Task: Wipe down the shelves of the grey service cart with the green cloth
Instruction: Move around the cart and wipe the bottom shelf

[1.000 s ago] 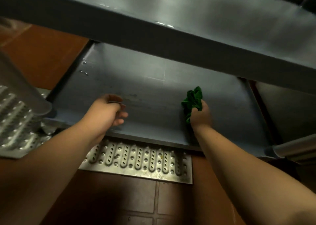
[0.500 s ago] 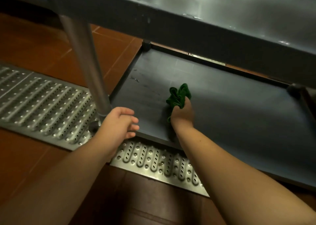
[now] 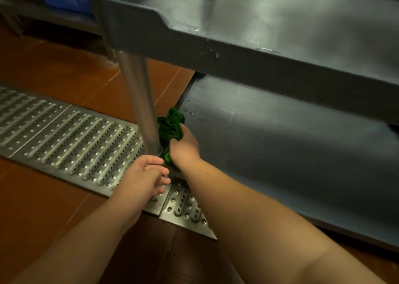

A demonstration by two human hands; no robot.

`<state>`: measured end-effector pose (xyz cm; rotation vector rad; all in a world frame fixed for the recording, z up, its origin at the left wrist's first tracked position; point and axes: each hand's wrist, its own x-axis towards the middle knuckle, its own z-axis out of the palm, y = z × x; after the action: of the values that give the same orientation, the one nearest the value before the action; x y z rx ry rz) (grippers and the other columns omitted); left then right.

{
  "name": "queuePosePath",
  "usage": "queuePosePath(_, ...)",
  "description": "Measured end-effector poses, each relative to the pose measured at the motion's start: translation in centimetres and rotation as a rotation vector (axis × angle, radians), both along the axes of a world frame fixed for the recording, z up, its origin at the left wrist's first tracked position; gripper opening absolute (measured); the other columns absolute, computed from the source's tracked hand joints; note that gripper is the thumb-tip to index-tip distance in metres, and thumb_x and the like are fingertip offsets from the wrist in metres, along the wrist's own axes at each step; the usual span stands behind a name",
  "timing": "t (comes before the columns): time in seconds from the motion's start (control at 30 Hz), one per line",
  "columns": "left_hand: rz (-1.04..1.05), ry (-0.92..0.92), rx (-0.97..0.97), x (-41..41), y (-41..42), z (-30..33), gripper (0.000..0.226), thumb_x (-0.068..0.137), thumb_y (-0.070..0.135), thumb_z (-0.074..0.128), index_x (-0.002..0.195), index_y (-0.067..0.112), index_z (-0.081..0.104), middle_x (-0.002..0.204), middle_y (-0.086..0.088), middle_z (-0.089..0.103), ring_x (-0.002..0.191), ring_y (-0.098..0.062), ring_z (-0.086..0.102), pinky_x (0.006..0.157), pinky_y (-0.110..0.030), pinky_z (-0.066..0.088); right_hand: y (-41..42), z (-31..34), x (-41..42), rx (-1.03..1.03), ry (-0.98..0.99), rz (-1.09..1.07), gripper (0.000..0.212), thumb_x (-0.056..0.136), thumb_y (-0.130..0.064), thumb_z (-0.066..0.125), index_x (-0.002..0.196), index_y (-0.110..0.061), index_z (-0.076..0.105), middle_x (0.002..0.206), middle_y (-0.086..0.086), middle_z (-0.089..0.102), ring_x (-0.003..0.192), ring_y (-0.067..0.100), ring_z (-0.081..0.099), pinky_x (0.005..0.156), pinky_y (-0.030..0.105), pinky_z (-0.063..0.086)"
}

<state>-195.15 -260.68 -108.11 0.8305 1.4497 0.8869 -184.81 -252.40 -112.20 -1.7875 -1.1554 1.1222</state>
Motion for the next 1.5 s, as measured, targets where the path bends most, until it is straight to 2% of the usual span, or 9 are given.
queuePosePath(0.1, -0.007, -0.007, 0.003, 1.7, -0.3, 0.3, 0.025, 0.089, -0.008, 0.042, 0.096, 0.012, 0.054, 0.084, -0.01, 0.061, 0.064, -0.018, 0.059, 0.059, -0.031, 0.049, -0.9, 0.0, 3.1, 0.013, -0.068, -0.077, 0.047, 0.092, -0.005, 0.039, 0.123, -0.034, 0.058, 0.114, -0.003, 0.068, 0.095, 0.019, 0.065, 0.074, 0.026, 0.047)
queuePosePath(0.27, -0.084, -0.017, 0.033, 7.3, -0.5, 1.0, 0.023, 0.09, -0.005, 0.045, 0.099, 0.014, 0.055, 0.084, -0.007, 0.063, 0.066, -0.017, 0.061, 0.059, -0.028, 0.049, -3.8, -0.6, 12.6, 0.069, -0.24, -0.139, 0.053, 0.088, -0.001, 0.042, 0.129, -0.032, 0.056, 0.119, 0.001, 0.067, 0.11, 0.024, 0.061, 0.085, 0.024, 0.041)
queuePosePath(0.53, -0.211, -0.028, 0.04, 18.7, -2.6, 0.7, 0.022, 0.093, -0.004, 0.042, 0.107, 0.01, 0.053, 0.084, -0.006, 0.062, 0.064, -0.016, 0.06, 0.048, -0.02, 0.048, -10.8, -2.1, 29.7, 0.057, -0.318, -0.387, 0.052, 0.083, -0.001, 0.044, 0.124, -0.026, 0.061, 0.103, 0.002, 0.065, 0.1, 0.028, 0.062, 0.09, 0.039, 0.051)
queuePosePath(0.63, -0.284, -0.031, 0.054, 22.8, -3.1, 0.9, 0.024, 0.093, -0.006, 0.039, 0.102, 0.012, 0.053, 0.083, -0.007, 0.062, 0.065, -0.017, 0.061, 0.046, -0.019, 0.047, -14.0, -2.0, 36.5, 0.037, -0.341, -0.492, 0.044, 0.085, 0.002, 0.045, 0.119, -0.019, 0.062, 0.098, 0.004, 0.063, 0.096, 0.031, 0.061, 0.084, 0.036, 0.048)
queuePosePath(0.8, -0.34, -0.069, 0.06, 28.9, -4.4, 0.9, 0.028, 0.094, -0.004, 0.039, 0.092, 0.019, 0.053, 0.081, -0.004, 0.062, 0.066, -0.016, 0.063, 0.053, -0.024, 0.048, -20.4, -1.6, 47.7, -0.082, -0.436, -0.649, 0.039, 0.09, -0.001, 0.044, 0.121, -0.016, 0.059, 0.106, 0.01, 0.065, 0.091, 0.031, 0.062, 0.075, 0.036, 0.047)
queuePosePath(0.93, -0.37, -0.075, 0.058, 31.9, -5.6, 0.6, 0.028, 0.094, -0.005, 0.038, 0.091, 0.019, 0.052, 0.081, -0.005, 0.061, 0.064, -0.016, 0.062, 0.049, -0.022, 0.047, -25.6, -1.8, 54.0, -0.199, -0.55, -0.884, 0.045, 0.09, -0.007, 0.043, 0.133, -0.014, 0.055, 0.128, 0.014, 0.062, 0.117, 0.038, 0.057, 0.093, 0.034, 0.044)
queuePosePath(1.03, -0.38, -0.089, 0.05, 33.1, -6.1, 0.4, 0.028, 0.094, -0.004, 0.039, 0.091, 0.02, 0.053, 0.081, -0.004, 0.061, 0.065, -0.017, 0.062, 0.053, -0.024, 0.048, -27.0, -2.3, 55.4, -0.185, -0.502, -0.982, 0.048, 0.091, -0.007, 0.04, 0.138, -0.012, 0.052, 0.136, 0.017, 0.058, 0.124, 0.038, 0.052, 0.104, 0.038, 0.042)
queuePosePath(1.3, -0.37, -0.063, 0.041, 33.1, -4.8, -0.7, 0.026, 0.095, -0.003, 0.038, 0.091, 0.018, 0.053, 0.081, -0.005, 0.062, 0.065, -0.019, 0.061, 0.059, -0.03, 0.047, -23.7, -1.5, 56.9, 0.039, -0.339, -1.072, 0.047, 0.093, -0.008, 0.045, 0.137, -0.018, 0.055, 0.134, 0.012, 0.06, 0.124, 0.032, 0.054, 0.104, 0.036, 0.042)
queuePosePath(1.5, -0.348, -0.079, 0.031, 32.8, -3.0, -1.3, 0.024, 0.093, -0.003, 0.041, 0.09, 0.018, 0.052, 0.081, -0.005, 0.061, 0.064, -0.021, 0.059, 0.06, -0.032, 0.046, -21.3, -0.9, 57.3, 0.096, -0.13, -1.144, 0.048, 0.084, -0.016, 0.049, 0.129, -0.025, 0.062, 0.112, 0.003, 0.065, 0.103, 0.023, 0.063, 0.093, 0.04, 0.054)
